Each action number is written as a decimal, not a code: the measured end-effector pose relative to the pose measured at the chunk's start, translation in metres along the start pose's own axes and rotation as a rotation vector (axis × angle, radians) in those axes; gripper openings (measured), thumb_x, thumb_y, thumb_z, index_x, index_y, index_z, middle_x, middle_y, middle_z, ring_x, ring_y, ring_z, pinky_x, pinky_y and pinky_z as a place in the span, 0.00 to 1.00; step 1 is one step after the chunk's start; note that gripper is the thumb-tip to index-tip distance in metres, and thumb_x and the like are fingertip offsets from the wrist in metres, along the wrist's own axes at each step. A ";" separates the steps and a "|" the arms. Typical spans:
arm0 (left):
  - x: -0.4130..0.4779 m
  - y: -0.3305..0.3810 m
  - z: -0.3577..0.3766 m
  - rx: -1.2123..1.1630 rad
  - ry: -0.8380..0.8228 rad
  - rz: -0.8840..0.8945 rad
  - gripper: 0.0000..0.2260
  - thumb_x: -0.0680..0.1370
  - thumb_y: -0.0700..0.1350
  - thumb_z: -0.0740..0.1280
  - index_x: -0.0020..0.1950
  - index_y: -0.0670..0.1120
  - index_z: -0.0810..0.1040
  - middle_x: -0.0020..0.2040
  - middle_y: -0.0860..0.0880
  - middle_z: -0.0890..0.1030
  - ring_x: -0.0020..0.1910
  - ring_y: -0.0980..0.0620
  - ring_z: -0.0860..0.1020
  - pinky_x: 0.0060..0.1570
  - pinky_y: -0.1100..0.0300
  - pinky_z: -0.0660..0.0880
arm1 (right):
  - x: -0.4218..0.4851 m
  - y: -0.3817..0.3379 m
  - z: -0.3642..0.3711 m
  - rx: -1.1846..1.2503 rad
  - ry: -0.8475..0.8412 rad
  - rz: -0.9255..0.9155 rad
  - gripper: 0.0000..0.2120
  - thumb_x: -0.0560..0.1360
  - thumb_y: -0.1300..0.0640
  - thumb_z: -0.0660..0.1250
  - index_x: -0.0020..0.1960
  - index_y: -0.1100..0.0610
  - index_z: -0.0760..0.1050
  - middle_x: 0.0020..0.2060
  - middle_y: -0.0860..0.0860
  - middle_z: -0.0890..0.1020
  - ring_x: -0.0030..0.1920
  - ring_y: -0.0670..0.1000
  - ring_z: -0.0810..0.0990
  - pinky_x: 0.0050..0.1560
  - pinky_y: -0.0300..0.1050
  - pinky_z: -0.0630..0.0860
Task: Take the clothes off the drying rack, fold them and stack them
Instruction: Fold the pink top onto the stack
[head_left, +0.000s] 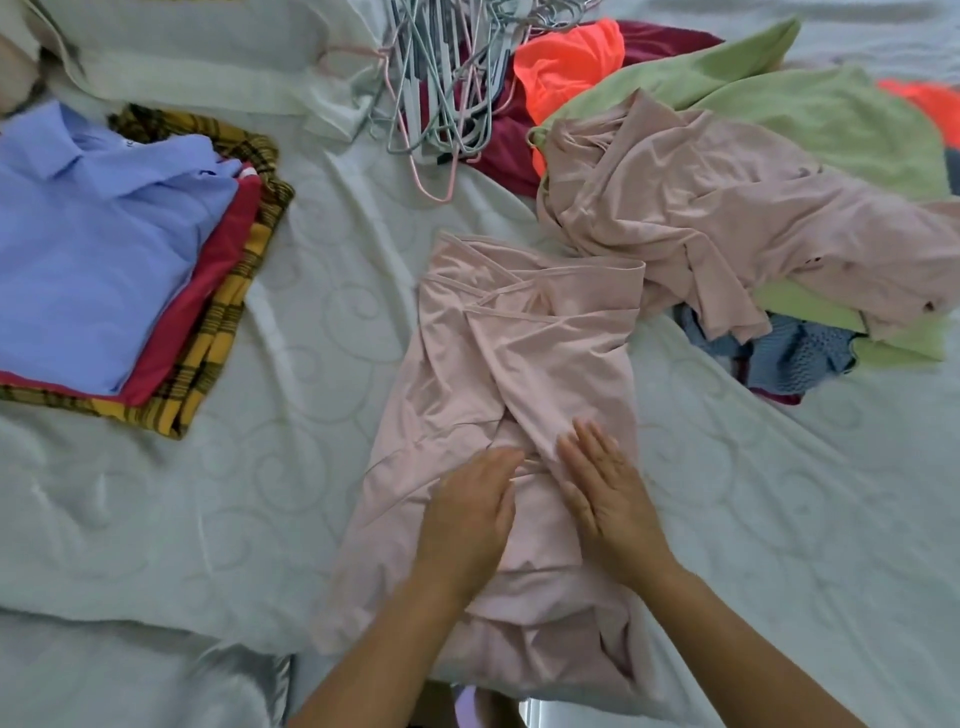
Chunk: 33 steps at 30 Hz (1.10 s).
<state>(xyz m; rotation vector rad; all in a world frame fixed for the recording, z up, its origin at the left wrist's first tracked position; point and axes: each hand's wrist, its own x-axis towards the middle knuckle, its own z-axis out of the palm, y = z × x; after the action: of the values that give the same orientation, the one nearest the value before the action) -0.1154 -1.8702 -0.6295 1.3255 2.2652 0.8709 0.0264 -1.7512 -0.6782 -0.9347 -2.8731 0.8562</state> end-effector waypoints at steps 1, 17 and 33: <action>0.019 -0.001 0.003 0.137 -0.122 0.041 0.24 0.76 0.53 0.48 0.69 0.50 0.69 0.70 0.49 0.71 0.69 0.55 0.68 0.65 0.58 0.65 | 0.005 -0.006 0.007 -0.037 -0.028 0.009 0.26 0.82 0.43 0.42 0.73 0.56 0.61 0.73 0.52 0.61 0.75 0.47 0.53 0.73 0.44 0.49; -0.044 -0.072 -0.056 -0.373 -0.011 -0.921 0.16 0.76 0.54 0.67 0.48 0.40 0.73 0.44 0.44 0.76 0.46 0.46 0.75 0.42 0.56 0.68 | -0.064 -0.006 -0.022 0.822 0.157 1.019 0.11 0.78 0.52 0.61 0.51 0.60 0.72 0.50 0.57 0.77 0.48 0.55 0.75 0.48 0.47 0.70; -0.040 -0.028 -0.126 -1.063 -0.379 -1.042 0.19 0.64 0.47 0.76 0.49 0.36 0.82 0.50 0.36 0.82 0.42 0.45 0.83 0.39 0.56 0.81 | -0.044 -0.040 -0.089 1.190 -0.192 1.175 0.11 0.76 0.58 0.64 0.46 0.67 0.77 0.42 0.62 0.82 0.42 0.53 0.83 0.47 0.44 0.77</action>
<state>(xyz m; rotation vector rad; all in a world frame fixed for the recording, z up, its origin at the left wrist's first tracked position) -0.1887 -1.9556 -0.5552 -0.1763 1.4116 1.0027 0.0548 -1.7577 -0.5758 -2.1304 -1.0186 2.2567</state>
